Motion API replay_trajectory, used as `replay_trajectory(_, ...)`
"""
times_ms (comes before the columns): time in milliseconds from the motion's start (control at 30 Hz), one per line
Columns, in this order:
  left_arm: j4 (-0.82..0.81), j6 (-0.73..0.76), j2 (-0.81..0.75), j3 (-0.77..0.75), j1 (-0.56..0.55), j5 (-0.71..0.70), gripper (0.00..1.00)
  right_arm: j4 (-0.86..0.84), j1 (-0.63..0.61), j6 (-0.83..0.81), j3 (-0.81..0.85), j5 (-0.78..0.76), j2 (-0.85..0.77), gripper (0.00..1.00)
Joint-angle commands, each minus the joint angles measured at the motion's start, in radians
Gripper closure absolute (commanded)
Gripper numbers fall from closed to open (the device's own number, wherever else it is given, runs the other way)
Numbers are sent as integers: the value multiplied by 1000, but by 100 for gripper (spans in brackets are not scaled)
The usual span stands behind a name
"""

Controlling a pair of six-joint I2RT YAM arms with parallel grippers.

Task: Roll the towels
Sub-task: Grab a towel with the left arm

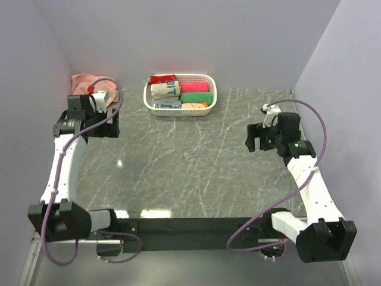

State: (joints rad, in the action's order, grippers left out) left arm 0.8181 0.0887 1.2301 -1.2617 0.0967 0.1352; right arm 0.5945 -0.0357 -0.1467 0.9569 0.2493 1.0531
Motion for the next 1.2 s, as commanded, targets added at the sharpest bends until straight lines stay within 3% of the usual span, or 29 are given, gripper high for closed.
replay_trajectory(0, -48, 15, 93, -83, 0, -104, 0, -36, -1, 7, 3, 28, -4, 0)
replay_trajectory(233, -71, 150, 396, -349, 12, -233, 1, 16, 0, -39, 45, 100, 16, 0)
replay_trajectory(567, -138, 184, 960, -904, 86, -312, 2, 48, -1, -24, 79, 103, 61, 0)
replay_trajectory(800, -446, 324, 1063, -871, 113, -367, 0, 28, -1, -14, 37, 96, 51, 0)
replay_trajectory(1000, -496, 364, 1247, -1013, 141, -408, 1, 33, 0, -16, 45, 87, 71, 0)
replay_trajectory(1167, -680, 462, 1273, -921, 141, -407, 0, 28, 0, -7, 37, 79, 81, 0)
